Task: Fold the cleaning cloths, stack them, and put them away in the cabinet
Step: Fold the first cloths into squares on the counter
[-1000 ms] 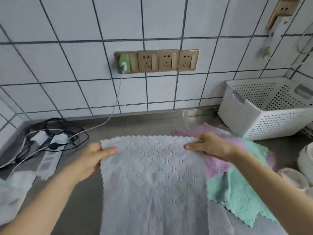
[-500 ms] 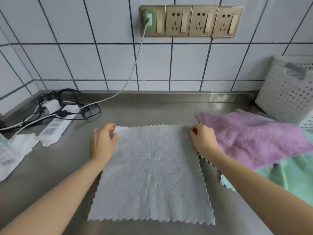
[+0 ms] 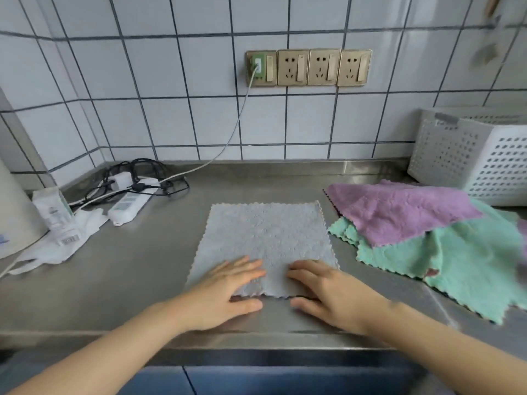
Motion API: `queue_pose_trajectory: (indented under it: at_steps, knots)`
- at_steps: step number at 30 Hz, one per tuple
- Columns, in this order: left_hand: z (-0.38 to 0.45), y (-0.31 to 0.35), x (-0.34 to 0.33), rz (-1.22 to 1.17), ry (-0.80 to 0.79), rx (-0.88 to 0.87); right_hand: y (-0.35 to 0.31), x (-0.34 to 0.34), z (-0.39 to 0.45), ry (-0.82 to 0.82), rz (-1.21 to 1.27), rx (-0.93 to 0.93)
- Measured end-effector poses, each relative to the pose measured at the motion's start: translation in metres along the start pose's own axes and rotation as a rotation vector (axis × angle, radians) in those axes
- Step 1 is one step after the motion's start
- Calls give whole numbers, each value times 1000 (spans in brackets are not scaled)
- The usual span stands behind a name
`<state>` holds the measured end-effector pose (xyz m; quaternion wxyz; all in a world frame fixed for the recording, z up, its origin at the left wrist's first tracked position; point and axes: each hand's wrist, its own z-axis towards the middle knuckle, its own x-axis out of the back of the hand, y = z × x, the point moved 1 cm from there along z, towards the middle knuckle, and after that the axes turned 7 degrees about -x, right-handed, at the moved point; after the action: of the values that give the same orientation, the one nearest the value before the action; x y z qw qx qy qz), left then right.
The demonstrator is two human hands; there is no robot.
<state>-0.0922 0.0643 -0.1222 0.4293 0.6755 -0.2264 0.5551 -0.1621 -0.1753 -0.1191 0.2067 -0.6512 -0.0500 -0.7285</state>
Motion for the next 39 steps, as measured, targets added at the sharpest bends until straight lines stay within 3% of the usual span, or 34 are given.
queue_pose_trajectory:
  at_steps: [4,9,13,18,21,24,27,32,37,39]
  knots:
    - [4,13,2,137,61,52,3,-7,0,171,-177,22]
    - [13,28,-2,315,223,-2,-7,0,7,204,-333,32]
    - [7,17,0,182,281,40,-7,3,4,283,-347,22]
    - [-5,-3,19,-203,592,210,0,-2,-10,267,-304,-13]
    - [-16,-15,21,-105,464,158,10,0,-14,305,-281,-47]
    - [-35,-43,14,-45,364,146,24,6,-20,260,-147,-139]
    - [-55,-60,18,-128,447,170,35,17,-27,180,86,-245]
    - [-79,-48,47,-566,400,171,24,54,-34,182,522,-356]
    - [-54,-43,82,-1005,723,279,22,80,2,304,909,-457]
    - [-27,-56,87,-1017,788,393,32,72,30,353,957,-566]
